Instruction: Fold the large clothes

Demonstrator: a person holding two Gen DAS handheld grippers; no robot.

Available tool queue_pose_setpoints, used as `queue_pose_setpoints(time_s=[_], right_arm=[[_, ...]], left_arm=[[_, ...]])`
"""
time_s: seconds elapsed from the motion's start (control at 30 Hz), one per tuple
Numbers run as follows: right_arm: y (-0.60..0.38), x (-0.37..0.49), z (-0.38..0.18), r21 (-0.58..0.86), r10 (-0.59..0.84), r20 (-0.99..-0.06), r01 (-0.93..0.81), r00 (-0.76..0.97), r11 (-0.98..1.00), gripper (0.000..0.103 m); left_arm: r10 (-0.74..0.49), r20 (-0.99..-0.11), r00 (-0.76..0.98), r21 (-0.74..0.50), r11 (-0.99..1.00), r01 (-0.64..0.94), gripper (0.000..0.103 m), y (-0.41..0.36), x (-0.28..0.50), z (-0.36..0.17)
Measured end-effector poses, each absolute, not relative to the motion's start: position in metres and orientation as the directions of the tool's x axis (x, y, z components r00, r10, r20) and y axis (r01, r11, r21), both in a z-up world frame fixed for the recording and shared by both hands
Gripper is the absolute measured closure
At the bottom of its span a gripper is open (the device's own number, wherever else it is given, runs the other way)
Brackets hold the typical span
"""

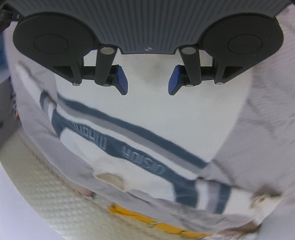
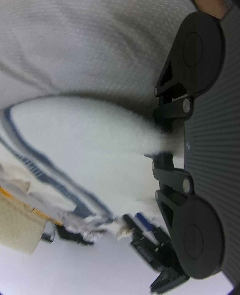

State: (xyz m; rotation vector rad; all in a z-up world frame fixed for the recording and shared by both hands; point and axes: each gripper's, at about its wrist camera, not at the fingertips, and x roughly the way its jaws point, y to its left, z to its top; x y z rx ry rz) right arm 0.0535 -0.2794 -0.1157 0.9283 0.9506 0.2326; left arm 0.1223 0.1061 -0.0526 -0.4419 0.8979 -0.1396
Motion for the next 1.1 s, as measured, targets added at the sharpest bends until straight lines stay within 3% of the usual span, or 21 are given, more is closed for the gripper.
queue_pose_setpoints(time_s=[0.3,0.53,0.73,0.87,1.1], right_arm=[[-0.318,0.071,-0.104,0.811,0.518,-0.522,0.206,0.678,0.548,0.088],[-0.358,0.089,-0.103,0.800,0.414,-0.529,0.272,0.741,0.535,0.089],[-0.370,0.110,-0.118,0.783,0.353,-0.564,0.350,0.746,0.513,0.089],[-0.371,0.111,-0.121,0.778,0.344,-0.567,0.349,0.748,0.523,0.089],[-0.373,0.110,-0.124,0.792,0.349,-0.550,0.340,0.759,0.507,0.089]], left_arm=[[-0.249,-0.781,0.572,-0.472,0.836,-0.281,0.045,0.182,0.119,-0.046],[-0.277,-0.798,0.536,-0.517,0.772,-0.371,0.042,0.190,0.115,-0.079],[-0.443,-0.714,0.542,-0.670,0.657,-0.346,0.042,0.173,0.132,-0.114],[-0.437,-0.688,0.580,-0.682,0.662,-0.311,0.038,0.159,0.150,-0.122],[-0.634,-0.564,0.530,-0.812,0.544,-0.212,0.037,0.146,0.147,-0.134]])
